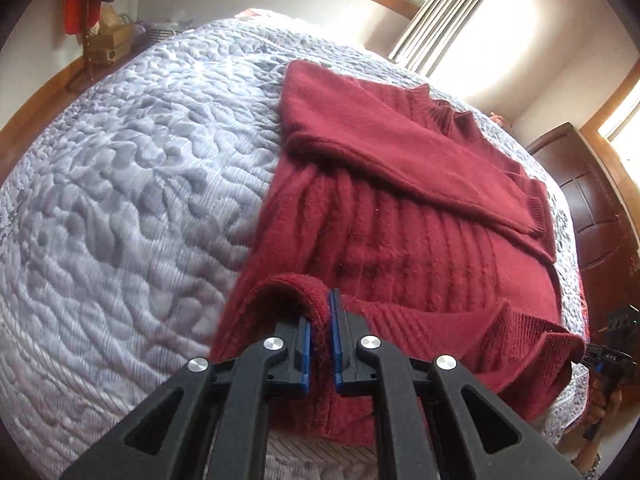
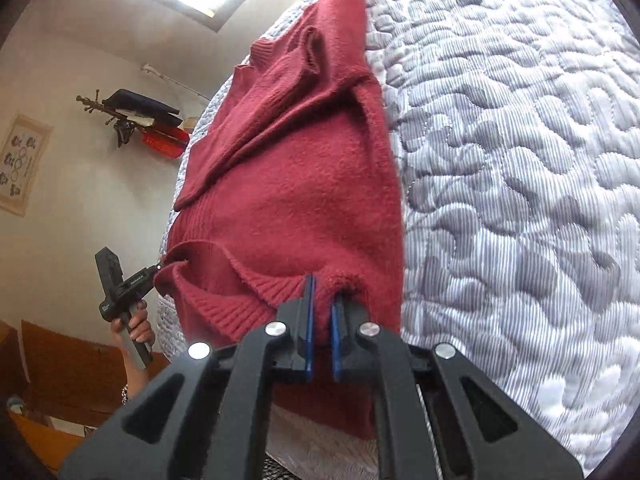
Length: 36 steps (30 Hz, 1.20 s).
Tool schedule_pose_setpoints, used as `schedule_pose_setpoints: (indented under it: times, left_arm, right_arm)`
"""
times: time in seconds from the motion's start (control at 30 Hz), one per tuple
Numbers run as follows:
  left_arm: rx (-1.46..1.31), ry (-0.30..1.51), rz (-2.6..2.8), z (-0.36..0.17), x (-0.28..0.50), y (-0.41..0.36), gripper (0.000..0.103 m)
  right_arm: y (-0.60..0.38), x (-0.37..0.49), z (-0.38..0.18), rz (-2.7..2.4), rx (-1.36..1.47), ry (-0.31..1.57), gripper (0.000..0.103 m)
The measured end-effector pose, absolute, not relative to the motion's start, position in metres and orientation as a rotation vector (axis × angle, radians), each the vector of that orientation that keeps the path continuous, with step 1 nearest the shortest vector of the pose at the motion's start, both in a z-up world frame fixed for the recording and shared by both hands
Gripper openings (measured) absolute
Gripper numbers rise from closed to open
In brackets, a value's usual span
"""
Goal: Fold small clothes
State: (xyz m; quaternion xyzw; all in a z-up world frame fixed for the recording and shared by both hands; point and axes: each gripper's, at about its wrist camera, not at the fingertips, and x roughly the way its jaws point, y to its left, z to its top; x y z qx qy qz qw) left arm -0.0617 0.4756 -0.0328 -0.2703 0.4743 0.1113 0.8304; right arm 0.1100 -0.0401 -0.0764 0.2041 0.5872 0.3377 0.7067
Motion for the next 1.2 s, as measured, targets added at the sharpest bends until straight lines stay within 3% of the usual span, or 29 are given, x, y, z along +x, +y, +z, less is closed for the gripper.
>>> schedule_pose_setpoints:
  times: [0.17, 0.23, 0.3, 0.4, 0.47, 0.6, 0.8, 1.2]
  left_arm:
    - [-0.682, 1.0, 0.182, -0.037, -0.066, 0.494, 0.011]
    - [-0.71, 0.965, 0.165, -0.026, -0.079, 0.5, 0.012]
    - [-0.725, 0.926, 0.165, -0.012, -0.093, 0.505, 0.016]
    - [-0.628, 0.888, 0.224, 0.011, -0.105, 0.503, 0.021]
    - [-0.515, 0.842, 0.326, 0.029, -0.112, 0.5, 0.037]
    - [-0.347, 0.827, 0.349, 0.047, -0.11, 0.49, 0.04]
    - [-0.151, 0.921, 0.22, 0.031, -0.081, 0.456, 0.048]
    - [-0.068, 1.026, 0.154, -0.012, -0.021, 0.456, 0.05]
  right_arm:
    - [-0.054, 0.112, -0.082, 0.781, 0.522, 1.339, 0.012]
    - [-0.064, 0.106, -0.069, 0.771, 0.488, 1.295, 0.022]
    - [-0.077, 0.097, -0.056, 0.768, 0.472, 1.256, 0.041]
    - [-0.081, 0.088, -0.031, 0.748, 0.346, 1.18, 0.047]
    - [-0.077, 0.086, -0.021, 0.766, 0.311, 1.158, 0.05]
    - [-0.06, 0.081, -0.007, 0.8, 0.211, 1.12, 0.065]
    - [-0.029, 0.098, -0.013, 0.835, 0.162, 1.156, 0.072]
    - [0.02, 0.117, -0.041, 0.812, 0.003, 1.237, 0.075]
